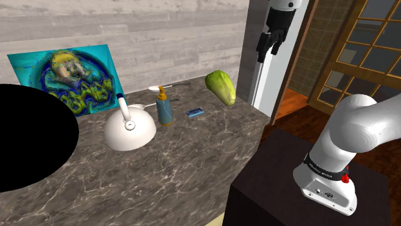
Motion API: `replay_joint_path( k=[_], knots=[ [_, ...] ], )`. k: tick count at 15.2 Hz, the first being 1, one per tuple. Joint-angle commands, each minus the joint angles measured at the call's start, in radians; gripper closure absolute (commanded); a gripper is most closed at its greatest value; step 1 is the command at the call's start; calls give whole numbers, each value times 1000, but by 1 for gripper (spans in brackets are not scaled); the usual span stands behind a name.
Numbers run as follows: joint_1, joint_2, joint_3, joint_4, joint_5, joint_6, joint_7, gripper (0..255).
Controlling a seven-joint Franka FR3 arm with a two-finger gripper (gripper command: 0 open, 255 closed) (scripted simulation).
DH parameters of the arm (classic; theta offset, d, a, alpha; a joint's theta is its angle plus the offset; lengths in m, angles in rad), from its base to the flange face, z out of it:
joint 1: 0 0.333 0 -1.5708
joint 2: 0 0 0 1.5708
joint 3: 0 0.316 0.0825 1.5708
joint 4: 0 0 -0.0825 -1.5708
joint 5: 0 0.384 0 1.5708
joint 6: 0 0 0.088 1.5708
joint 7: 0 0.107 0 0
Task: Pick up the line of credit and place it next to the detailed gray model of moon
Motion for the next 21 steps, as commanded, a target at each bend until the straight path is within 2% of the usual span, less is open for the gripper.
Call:
replay_joint_path(
  k=[1, 7, 13, 17, 21],
  knots=[
    [0, 0, 0, 0, 0, 0, 0, 0],
    [90, 63, -143, -136, 13, 292, -263, 0],
    [217, 209, -297, -190, 76, 558, -561, 0],
    [340, 337, -412, -182, 172, 703, -797, 0],
    [497, 476, -539, -140, 333, 801, -1076, 0]
  ],
)
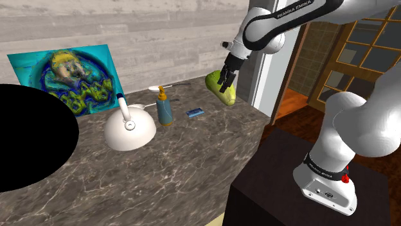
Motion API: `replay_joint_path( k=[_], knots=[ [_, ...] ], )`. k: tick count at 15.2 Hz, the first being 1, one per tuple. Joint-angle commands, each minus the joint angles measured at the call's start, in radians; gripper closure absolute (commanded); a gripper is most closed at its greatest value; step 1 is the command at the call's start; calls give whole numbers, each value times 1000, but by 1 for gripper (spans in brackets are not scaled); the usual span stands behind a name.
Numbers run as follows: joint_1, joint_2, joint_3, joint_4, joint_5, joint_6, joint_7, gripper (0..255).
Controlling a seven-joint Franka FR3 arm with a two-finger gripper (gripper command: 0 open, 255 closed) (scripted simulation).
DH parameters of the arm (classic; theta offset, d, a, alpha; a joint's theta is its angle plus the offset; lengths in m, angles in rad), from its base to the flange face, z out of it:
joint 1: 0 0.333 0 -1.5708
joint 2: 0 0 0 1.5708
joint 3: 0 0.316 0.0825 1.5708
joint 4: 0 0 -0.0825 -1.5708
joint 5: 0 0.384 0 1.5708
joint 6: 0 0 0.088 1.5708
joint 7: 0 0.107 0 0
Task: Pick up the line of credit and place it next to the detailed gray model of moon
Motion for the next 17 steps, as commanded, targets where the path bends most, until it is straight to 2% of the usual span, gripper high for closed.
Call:
replay_joint_path(
  k=[1, 4, 6, 8, 10, 17],
  knots=[
    [90, 81, -67, 28, 103, 47, -163, 0],
    [208, 197, -153, 88, 288, 61, -415, 0],
    [270, 281, -194, 136, 424, 42, -588, 0],
    [304, 368, -211, 190, 554, 4, -751, 0],
    [315, 452, -207, 244, 666, -45, -897, 0],
    [312, 546, -169, 271, 781, -30, -978, 0]
  ],
)
